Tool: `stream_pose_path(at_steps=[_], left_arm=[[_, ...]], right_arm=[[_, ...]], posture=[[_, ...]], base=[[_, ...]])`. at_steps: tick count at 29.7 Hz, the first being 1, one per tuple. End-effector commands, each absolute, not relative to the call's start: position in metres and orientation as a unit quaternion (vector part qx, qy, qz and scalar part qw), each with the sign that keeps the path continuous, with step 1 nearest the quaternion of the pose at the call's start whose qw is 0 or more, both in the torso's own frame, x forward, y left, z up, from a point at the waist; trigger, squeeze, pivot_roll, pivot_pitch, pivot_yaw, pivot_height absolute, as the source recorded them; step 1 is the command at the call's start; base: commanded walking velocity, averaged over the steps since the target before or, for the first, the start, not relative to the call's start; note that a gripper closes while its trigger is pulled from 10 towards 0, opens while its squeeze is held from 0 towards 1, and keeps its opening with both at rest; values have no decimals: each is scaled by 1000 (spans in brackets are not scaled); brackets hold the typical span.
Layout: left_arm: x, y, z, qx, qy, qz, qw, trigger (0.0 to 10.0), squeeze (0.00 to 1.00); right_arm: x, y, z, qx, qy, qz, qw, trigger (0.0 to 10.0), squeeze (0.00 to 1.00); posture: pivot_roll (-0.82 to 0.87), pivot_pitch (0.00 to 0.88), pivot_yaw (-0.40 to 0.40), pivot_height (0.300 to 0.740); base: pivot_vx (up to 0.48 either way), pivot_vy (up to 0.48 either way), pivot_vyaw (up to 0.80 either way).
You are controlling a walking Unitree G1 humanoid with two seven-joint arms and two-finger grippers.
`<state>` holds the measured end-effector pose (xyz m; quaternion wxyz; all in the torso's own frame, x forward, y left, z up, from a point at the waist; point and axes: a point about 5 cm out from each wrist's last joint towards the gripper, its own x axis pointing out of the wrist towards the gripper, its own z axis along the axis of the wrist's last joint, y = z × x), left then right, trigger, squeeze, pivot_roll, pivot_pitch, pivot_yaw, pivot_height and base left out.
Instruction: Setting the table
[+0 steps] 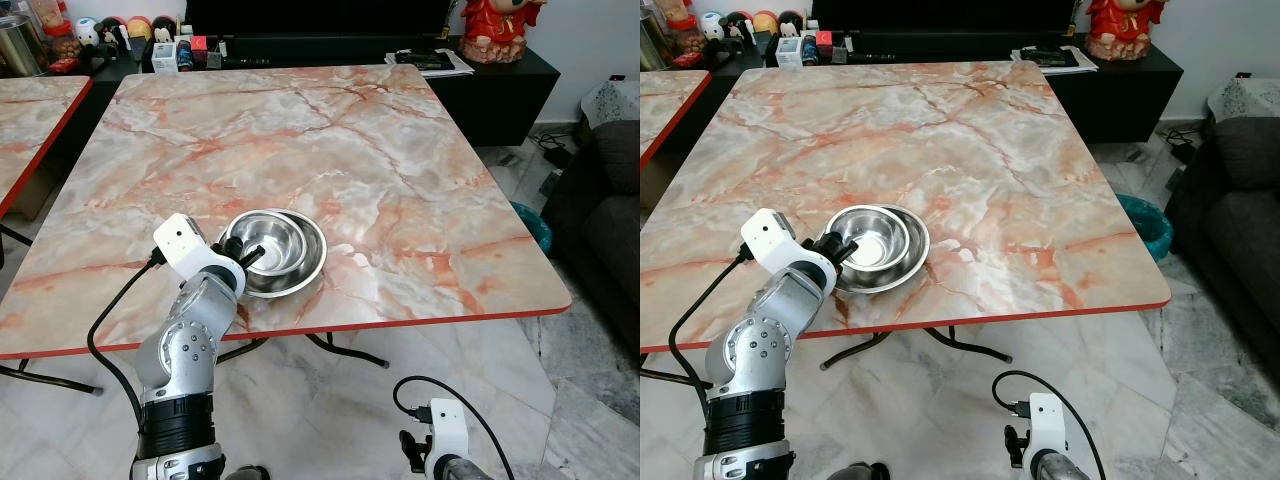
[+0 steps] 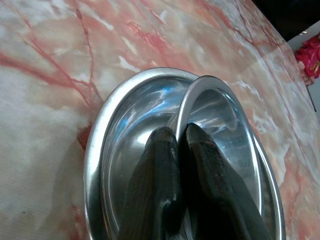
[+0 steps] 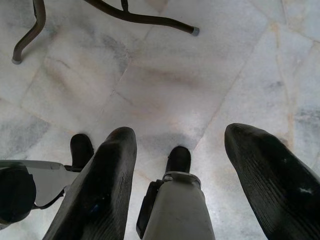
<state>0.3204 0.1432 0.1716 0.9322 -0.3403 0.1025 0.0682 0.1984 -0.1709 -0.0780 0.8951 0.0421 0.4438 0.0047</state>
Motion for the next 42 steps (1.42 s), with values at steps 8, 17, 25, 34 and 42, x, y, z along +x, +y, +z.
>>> stream_pose_path(at_steps=[8, 17, 25, 34, 42], left_arm=[[323, 138, 173, -342, 115, 59, 931, 10000, 831], [323, 139, 180, -339, 106, 59, 933, 10000, 0], [322, 148, 200, -316, 76, 63, 944, 10000, 0], [322, 163, 241, -185, -5, 70, 980, 10000, 0], [315, 150, 249, 0, -145, 22, 989, 10000, 0]], right_arm=[[196, -171, -80, 45, 451, 1, 892, 10000, 0], [196, -171, -79, 44, 451, 2, 892, 10000, 0], [197, -172, -79, 43, 450, 2, 892, 10000, 0], [198, -171, -78, 43, 448, 4, 893, 10000, 0], [200, -170, -77, 44, 445, 5, 895, 10000, 0]], posture=[[114, 103, -41, 715], [116, 103, -43, 715], [121, 99, -46, 715], [125, 96, -50, 715], [124, 94, -48, 715]], base=[[0, 0, 0], [0, 0, 0], [0, 0, 0], [0, 0, 0], [0, 0, 0]])
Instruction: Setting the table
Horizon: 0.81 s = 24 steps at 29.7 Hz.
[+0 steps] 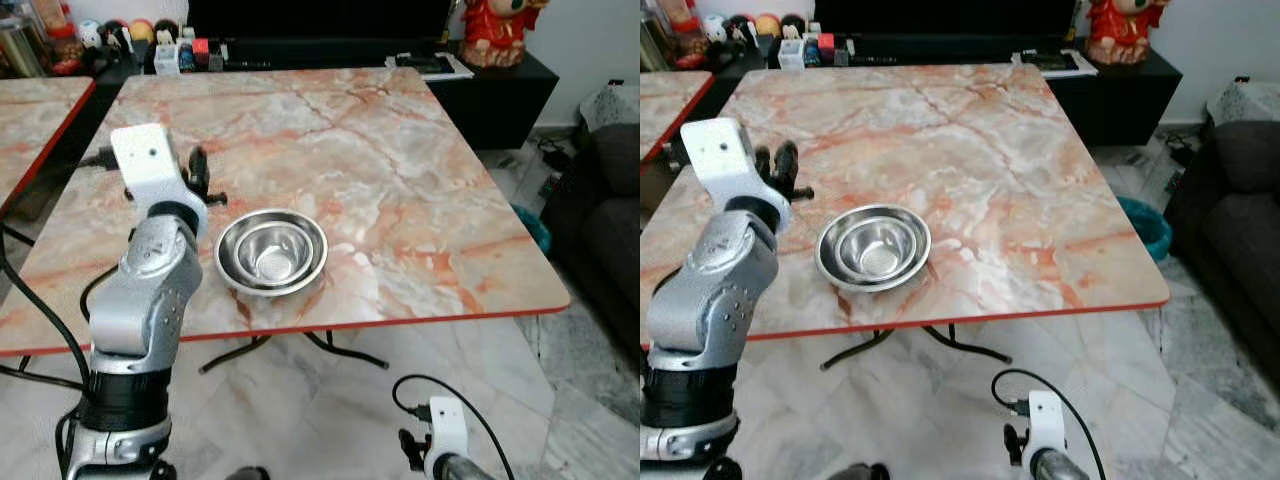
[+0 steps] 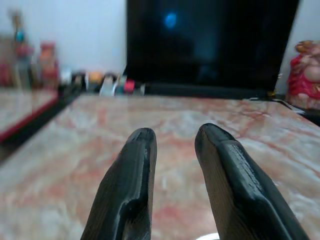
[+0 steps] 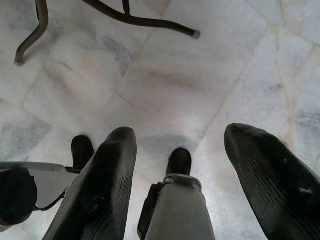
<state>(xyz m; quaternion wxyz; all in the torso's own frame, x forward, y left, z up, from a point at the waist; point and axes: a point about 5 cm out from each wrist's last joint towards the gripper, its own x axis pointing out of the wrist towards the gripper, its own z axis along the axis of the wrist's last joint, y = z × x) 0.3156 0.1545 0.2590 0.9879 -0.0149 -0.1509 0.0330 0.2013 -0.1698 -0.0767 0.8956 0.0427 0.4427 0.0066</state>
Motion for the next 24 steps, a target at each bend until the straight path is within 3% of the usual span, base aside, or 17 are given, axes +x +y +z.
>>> stream_pose_path(at_steps=[1, 7, 24], left_arm=[[314, 147, 238, 23, -147, 19, 989, 10000, 0], [306, 146, 204, 51, -170, 27, 984, 10000, 0], [309, 151, 198, 48, -215, 38, 975, 10000, 0]], right_arm=[[201, -170, -77, 46, 442, 4, 896, 10000, 0], [204, -173, -75, 52, 432, -3, 901, 10000, 0], [209, -174, -71, 42, 422, 5, 906, 10000, 0]], posture=[[124, 94, -48, 715], [114, 91, -48, 715], [113, 54, -53, 715]], base=[[0, 0, 0], [0, 0, 0], [0, 28, 0]])
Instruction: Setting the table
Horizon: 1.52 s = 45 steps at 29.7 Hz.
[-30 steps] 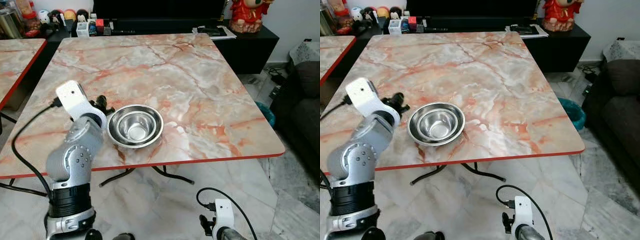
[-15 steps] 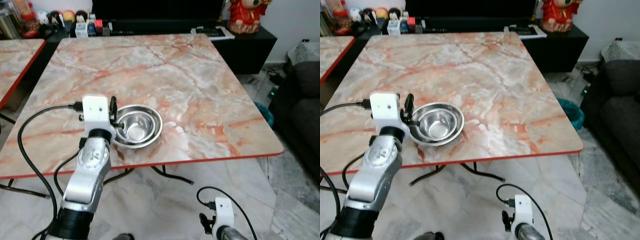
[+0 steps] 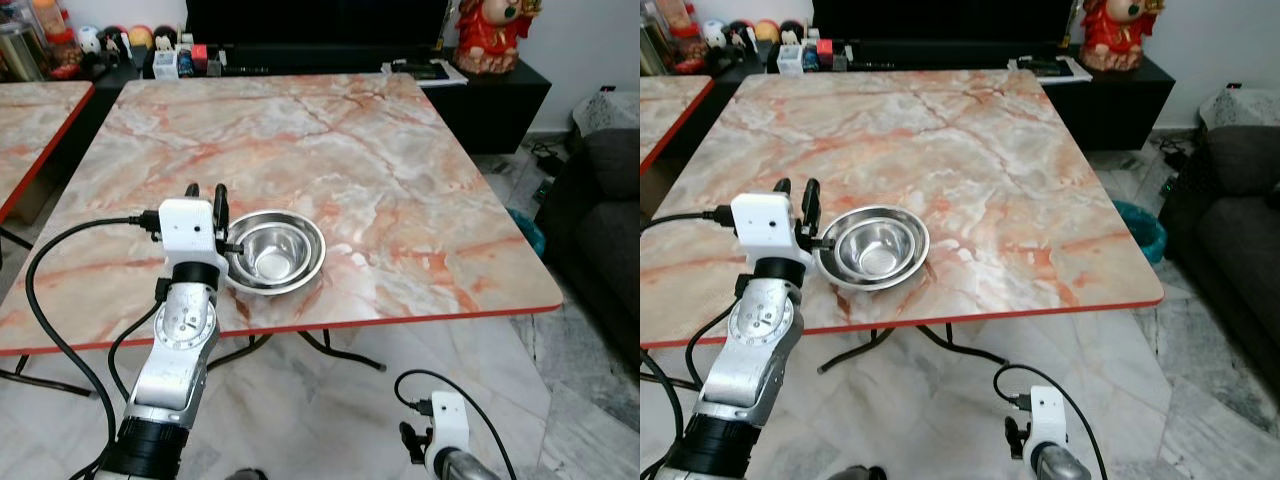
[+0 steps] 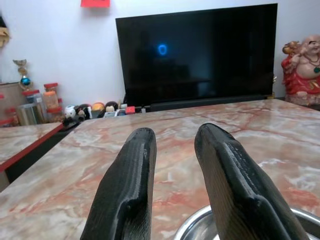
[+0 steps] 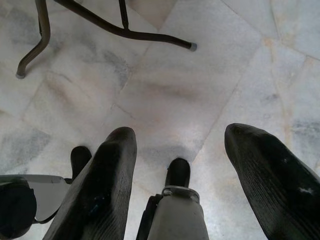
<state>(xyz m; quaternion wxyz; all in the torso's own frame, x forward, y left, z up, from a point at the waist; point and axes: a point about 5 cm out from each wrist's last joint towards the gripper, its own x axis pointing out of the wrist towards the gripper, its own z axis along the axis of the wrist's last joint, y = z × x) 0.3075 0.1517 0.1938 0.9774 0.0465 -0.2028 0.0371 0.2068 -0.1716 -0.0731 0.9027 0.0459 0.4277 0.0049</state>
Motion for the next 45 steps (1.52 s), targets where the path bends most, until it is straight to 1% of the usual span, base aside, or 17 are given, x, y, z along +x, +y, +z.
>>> stream_pose_path(at_steps=[1, 7, 14, 28, 45], left_arm=[[309, 151, 198, 46, -215, 38, 975, 10000, 0], [311, 151, 200, 34, -219, 39, 974, 10000, 0], [312, 153, 202, 37, -223, 43, 973, 10000, 0], [313, 159, 210, 35, -228, 52, 972, 10000, 0], [311, 161, 215, 35, -227, 51, 972, 10000, 0]], right_arm=[[210, -174, -71, 40, 422, 6, 906, 10000, 0], [211, -174, -71, 22, 419, 13, 908, 10000, 0], [210, -172, -71, 37, 420, 7, 907, 10000, 0], [208, -169, -72, 45, 420, 3, 906, 10000, 0], [207, -169, -73, 49, 423, -4, 905, 10000, 0]], posture=[[113, 54, -53, 715], [117, 41, -53, 715], [124, 36, -51, 715], [138, 82, -40, 715], [143, 96, -33, 715]], base=[[0, 255, 0], [0, 280, 165], [0, 429, 141], [0, 480, 0], [0, 480, 0]])
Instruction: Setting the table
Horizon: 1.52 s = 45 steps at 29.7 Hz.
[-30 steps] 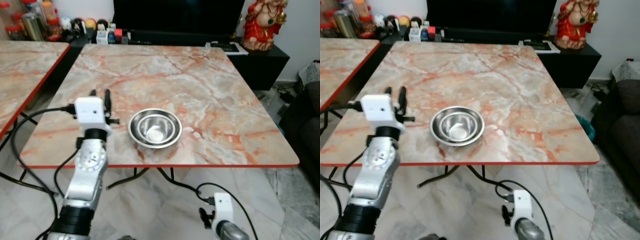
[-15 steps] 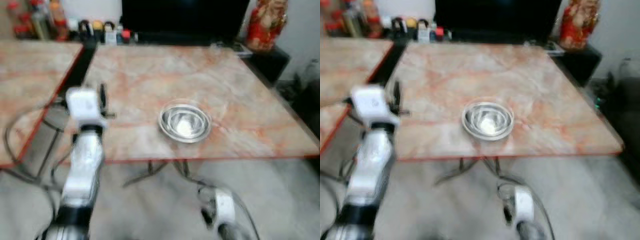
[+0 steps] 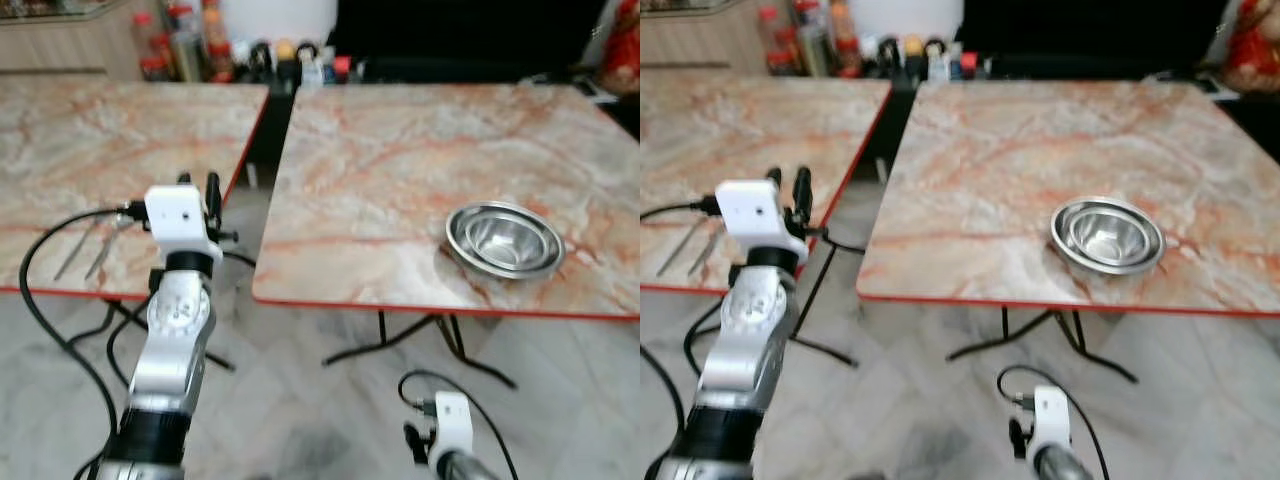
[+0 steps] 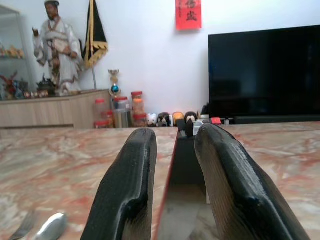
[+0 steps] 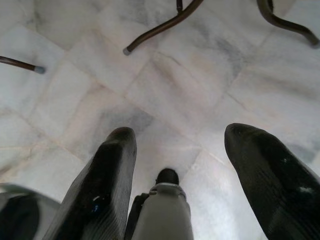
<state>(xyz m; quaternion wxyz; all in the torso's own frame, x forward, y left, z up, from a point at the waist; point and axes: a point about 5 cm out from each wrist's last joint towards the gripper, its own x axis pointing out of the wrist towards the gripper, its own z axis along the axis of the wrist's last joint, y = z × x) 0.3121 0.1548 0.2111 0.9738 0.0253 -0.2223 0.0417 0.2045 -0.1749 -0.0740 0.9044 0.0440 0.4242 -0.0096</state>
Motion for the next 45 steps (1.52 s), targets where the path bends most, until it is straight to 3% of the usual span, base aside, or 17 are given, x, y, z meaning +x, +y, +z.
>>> stream_pose_path(at_steps=[1, 34, 45], left_arm=[[311, 161, 215, 35, -227, 51, 972, 10000, 0], [302, 173, 202, 53, -198, 66, 976, 10000, 0], [291, 195, 154, 76, -112, 88, 987, 10000, 0]], right_arm=[[206, -169, -73, 48, 423, -3, 905, 10000, 0], [207, -169, -73, 45, 424, 2, 904, 10000, 0], [207, -166, -73, 43, 424, 10, 904, 10000, 0]], posture=[[143, 96, -33, 715], [151, 93, -34, 715], [160, 72, -28, 715]], base=[[0, 480, 0], [0, 480, 0], [0, 296, 0]])
